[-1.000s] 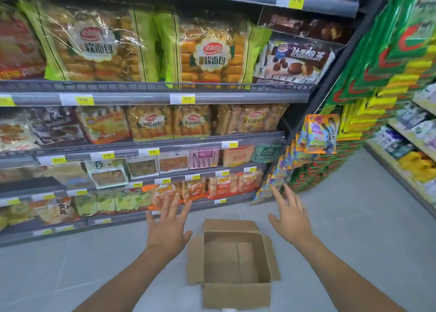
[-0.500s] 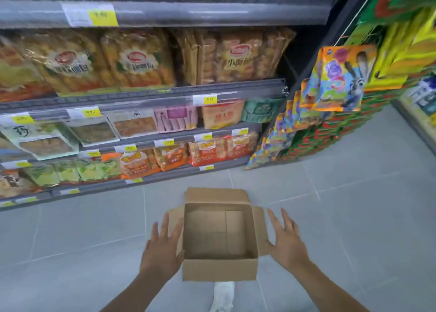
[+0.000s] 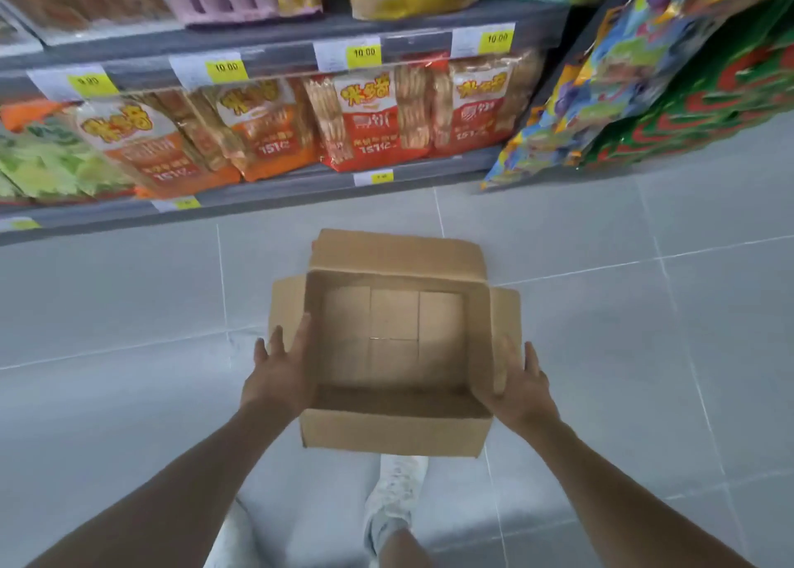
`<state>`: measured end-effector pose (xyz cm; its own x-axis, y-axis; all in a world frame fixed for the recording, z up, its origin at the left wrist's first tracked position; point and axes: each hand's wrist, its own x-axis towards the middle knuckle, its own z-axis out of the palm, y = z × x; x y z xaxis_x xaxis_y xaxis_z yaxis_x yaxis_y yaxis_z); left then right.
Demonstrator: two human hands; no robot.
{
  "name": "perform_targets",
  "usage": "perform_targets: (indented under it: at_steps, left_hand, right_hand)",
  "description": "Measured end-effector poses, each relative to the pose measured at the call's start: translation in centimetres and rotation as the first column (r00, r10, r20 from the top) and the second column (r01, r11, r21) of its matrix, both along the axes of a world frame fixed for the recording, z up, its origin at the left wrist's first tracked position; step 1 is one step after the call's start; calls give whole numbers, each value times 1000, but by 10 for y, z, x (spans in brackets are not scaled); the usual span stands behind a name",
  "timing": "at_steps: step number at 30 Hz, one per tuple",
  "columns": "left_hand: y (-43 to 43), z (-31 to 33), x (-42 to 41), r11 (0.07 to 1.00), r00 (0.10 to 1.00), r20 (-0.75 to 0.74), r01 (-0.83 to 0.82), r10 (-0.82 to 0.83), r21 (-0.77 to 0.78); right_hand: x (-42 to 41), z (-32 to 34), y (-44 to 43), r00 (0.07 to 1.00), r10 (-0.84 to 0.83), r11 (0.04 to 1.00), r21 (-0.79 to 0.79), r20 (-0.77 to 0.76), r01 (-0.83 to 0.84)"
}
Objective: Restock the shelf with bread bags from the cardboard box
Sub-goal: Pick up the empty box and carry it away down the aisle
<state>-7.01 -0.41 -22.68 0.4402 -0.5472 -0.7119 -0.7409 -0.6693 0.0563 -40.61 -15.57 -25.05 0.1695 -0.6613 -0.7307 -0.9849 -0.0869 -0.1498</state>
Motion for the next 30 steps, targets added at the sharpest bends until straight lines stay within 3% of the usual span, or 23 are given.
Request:
perform_targets:
  at_steps: [7,12,16,20,25,30]
  left_hand:
    - [-20,-91,13,995,998,38,-48,45,92]
    - [-26,-125,25,996,999,37,-28,25,83]
    - [-28,-132,25,997,997,11,-82,82,-6]
    - [-30,-126,22,994,999,-1,-38,38,-106]
    - [-33,-113,28,979,981,-70,-186,180,-83]
    - [-30,-97,44,984,984,-79,-166,160,-68]
  right_hand:
    - [10,-74,-17,985,-137,990,34,104,135]
    - [13,-102,-12,987,-111,993,-24,114,114]
    - [9,-107,-9,995,-63,990,-123,82,73]
    - [5,-102,-14,997,-13,993,-117,80,22]
    - [13,-97,-21,996,5,992,-123,86,6]
    - [29,-69,-28,998,39,993,-106,-43,-43]
